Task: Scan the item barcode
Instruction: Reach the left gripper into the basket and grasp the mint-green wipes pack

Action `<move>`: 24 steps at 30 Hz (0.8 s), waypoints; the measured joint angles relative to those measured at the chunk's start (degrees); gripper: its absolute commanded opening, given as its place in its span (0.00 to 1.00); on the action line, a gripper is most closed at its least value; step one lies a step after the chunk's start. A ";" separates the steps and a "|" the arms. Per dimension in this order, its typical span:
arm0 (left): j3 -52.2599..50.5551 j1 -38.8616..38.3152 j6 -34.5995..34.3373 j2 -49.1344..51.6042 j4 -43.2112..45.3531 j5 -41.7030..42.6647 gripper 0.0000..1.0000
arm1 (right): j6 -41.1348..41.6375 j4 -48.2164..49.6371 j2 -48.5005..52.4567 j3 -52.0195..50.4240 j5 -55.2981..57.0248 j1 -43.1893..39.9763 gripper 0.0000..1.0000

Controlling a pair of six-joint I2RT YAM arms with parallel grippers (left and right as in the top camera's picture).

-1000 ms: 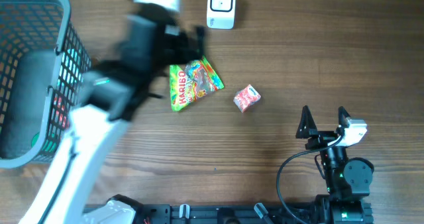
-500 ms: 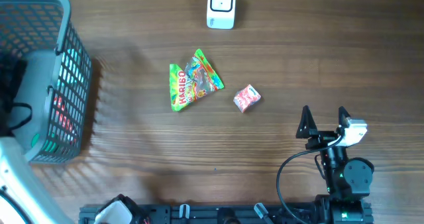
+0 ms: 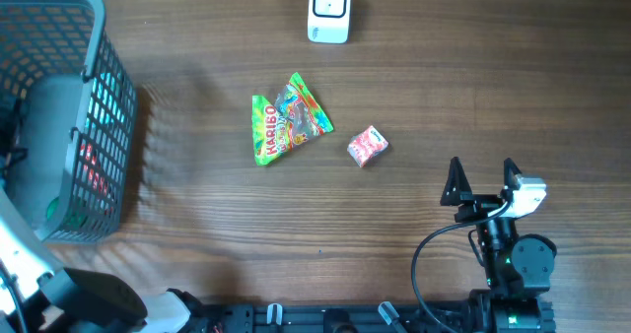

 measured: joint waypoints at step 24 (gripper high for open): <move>0.79 -11.87 38.25 33.27 23.50 7.48 0.16 | 0.00 -0.02 -0.02 0.00 0.00 0.00 1.00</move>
